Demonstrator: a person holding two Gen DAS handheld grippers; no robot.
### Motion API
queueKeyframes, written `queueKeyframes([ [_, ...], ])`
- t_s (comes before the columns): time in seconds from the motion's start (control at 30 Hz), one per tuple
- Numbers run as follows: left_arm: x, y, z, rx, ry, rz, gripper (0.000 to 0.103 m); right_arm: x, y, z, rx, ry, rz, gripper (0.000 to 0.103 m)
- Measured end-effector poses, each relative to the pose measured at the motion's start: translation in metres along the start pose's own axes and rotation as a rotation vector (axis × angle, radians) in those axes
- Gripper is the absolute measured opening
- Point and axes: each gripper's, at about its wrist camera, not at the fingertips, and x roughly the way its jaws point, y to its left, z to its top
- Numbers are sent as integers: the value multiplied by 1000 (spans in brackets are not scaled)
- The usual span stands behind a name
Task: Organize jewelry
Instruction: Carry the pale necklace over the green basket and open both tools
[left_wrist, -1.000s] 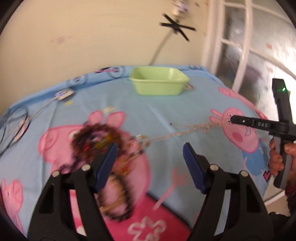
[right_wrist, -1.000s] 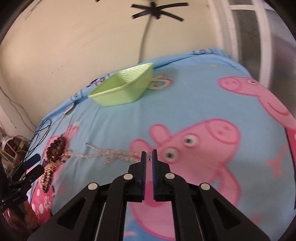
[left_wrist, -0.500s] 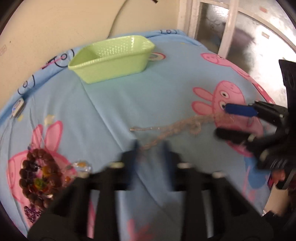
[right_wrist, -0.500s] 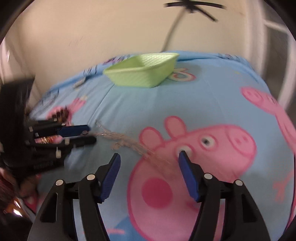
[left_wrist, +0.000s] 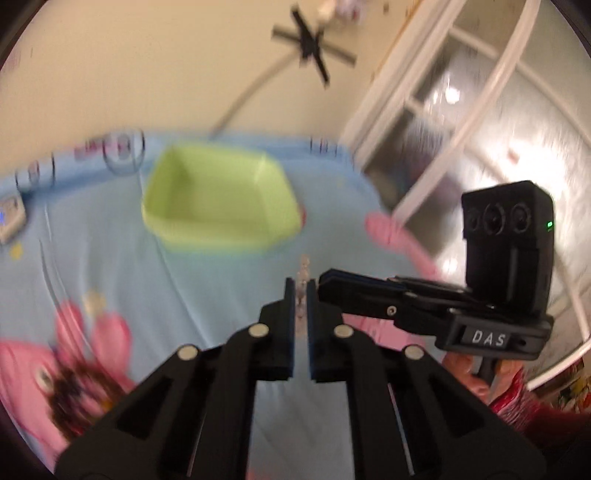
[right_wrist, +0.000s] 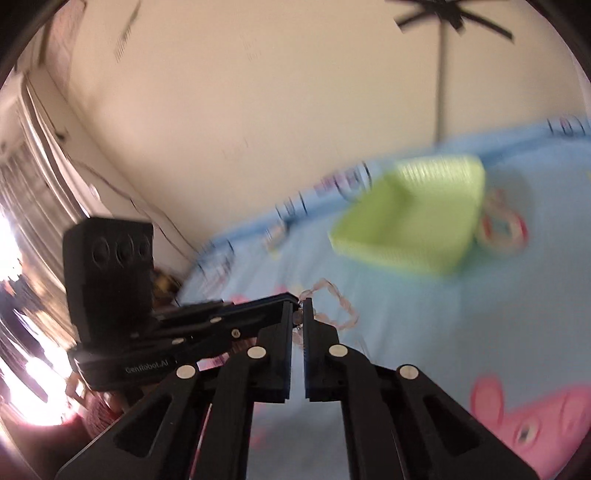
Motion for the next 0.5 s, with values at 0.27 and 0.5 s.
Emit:
queueKeyframes([
  [0.27, -11, -3, 97, 13, -149, 43, 5, 1, 20, 98, -73, -128, -58, 0],
  [0.5, 9, 9, 150, -2, -189, 67, 5, 9, 7, 142, -82, -186, -115, 0],
])
